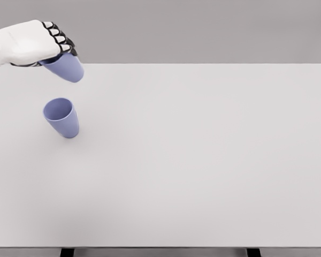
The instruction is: Place the right cup on the left cup with left arm
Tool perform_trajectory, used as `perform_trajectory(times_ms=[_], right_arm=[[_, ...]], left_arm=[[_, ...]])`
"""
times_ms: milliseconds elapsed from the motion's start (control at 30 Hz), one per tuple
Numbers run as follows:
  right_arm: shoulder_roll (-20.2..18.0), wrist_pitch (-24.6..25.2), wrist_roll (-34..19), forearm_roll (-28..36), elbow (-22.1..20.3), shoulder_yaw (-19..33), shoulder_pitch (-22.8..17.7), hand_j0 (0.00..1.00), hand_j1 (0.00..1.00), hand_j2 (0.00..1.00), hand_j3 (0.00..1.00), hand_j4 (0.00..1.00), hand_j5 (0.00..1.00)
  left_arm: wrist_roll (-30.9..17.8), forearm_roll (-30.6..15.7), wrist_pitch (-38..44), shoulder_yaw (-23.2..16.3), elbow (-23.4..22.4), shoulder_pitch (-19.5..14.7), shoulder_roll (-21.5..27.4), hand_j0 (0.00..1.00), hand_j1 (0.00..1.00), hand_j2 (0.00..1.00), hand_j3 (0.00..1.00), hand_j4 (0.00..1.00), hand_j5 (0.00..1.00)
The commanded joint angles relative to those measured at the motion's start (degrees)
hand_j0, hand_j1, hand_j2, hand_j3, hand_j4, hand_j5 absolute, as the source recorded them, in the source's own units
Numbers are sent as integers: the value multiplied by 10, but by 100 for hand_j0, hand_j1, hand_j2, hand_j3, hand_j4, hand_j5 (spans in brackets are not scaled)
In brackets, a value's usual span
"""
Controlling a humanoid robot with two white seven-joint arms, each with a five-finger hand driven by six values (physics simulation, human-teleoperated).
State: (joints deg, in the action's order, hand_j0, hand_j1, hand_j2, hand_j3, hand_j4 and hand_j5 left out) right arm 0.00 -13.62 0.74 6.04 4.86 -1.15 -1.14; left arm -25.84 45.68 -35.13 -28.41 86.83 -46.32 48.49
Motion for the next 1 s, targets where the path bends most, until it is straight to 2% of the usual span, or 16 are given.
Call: perform_trajectory(times_ms=[0,733,967], right_arm=[[0,0,0,0,0,0,0,100,100,100,100,100,100],[0,0,0,0,1,0,0,100,100,100,100,100,100],[0,0,0,0,0,0,0,100,100,100,100,100,100]], left_arm=[[1,-2,1,15,2,0,10,77,77,77,77,77,77],[1,-16,1,18,49,43,64,78,78,78,78,78,78],[1,-25,1,20,55,44,72,78,78,78,78,78,78]])
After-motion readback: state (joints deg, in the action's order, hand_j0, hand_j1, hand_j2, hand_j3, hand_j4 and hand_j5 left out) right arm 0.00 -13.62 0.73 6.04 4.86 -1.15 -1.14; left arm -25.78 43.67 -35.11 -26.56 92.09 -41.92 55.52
